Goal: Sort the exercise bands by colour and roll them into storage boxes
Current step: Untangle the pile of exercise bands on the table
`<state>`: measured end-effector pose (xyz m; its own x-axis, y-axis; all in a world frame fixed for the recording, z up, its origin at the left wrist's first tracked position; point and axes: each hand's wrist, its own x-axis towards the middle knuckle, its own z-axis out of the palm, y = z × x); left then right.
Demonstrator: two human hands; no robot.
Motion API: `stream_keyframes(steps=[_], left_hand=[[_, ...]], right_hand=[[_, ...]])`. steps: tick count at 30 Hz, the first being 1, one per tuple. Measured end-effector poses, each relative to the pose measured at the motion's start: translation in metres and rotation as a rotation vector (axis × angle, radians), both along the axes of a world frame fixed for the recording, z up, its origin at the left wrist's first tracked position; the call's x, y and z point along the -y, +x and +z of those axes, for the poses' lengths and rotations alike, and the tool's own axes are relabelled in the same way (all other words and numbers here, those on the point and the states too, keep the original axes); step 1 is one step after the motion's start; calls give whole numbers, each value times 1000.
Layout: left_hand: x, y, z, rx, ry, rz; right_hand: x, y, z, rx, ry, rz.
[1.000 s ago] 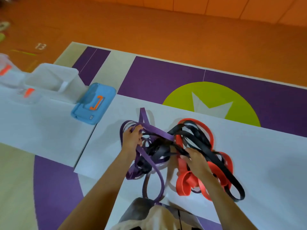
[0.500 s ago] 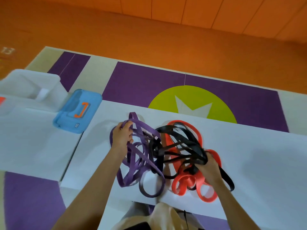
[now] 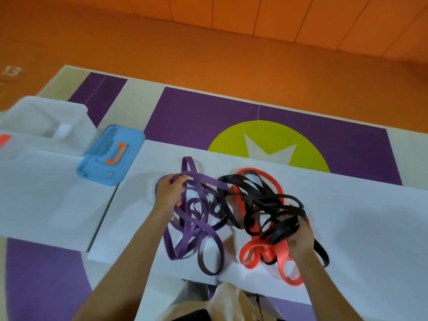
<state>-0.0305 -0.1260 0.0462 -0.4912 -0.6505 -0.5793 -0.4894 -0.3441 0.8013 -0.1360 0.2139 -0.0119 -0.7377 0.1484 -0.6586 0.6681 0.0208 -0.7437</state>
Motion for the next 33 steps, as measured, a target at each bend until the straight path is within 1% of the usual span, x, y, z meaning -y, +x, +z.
stream_keyframes(steps=[2,4,5,6,7,8,11,13,15,18,21,23,25,27,29,31,32,33], left_hand=[[3,2,-2,12,5,44],[6,4,-5,27,0,82],[6,3,-6,22,3,88],[5,3,-6,9,9,81],[4,3,-6,-9,15,64],[2,2,-5,-26,15,39],[-1,-2,-4,-38,-19,-55],[-3,-4,-4,-43,-39,-108],[-5,-6,-2,-43,-55,-149],[-9,-9,2,-47,-59,-173],[-12,-10,4,-42,-54,-199],[-14,-10,5,-32,-53,-209],[-16,-9,6,-25,-51,-207],[-17,-10,6,-23,-50,-197],[-17,-9,6,-26,-43,-190],[-17,-9,8,-50,-32,-188],[-17,-10,9,-60,-35,-198],[-17,-10,10,-63,-45,-210]], right_hand=[[-4,4,5,37,-32,-64],[-7,9,10,40,-34,-106],[-9,12,11,44,-68,-142],[-13,15,10,13,-82,-109],[-15,13,7,-31,-62,-9],[-18,9,0,-90,-2,133],[-25,-4,-11,-224,247,577],[-25,-11,-11,-269,393,773],[-25,-18,-12,-243,512,905],[-19,-23,-4,-135,678,1015],[-3,-24,13,-61,904,1208],[13,-24,19,-120,988,1239],[33,-23,19,-306,1024,1214],[56,-22,14,-553,932,1176],[82,-16,8,-682,818,1205],[104,-9,-2,-678,835,1283],[113,-7,-10,-627,889,1311],[119,-6,-20,-527,951,1335]])
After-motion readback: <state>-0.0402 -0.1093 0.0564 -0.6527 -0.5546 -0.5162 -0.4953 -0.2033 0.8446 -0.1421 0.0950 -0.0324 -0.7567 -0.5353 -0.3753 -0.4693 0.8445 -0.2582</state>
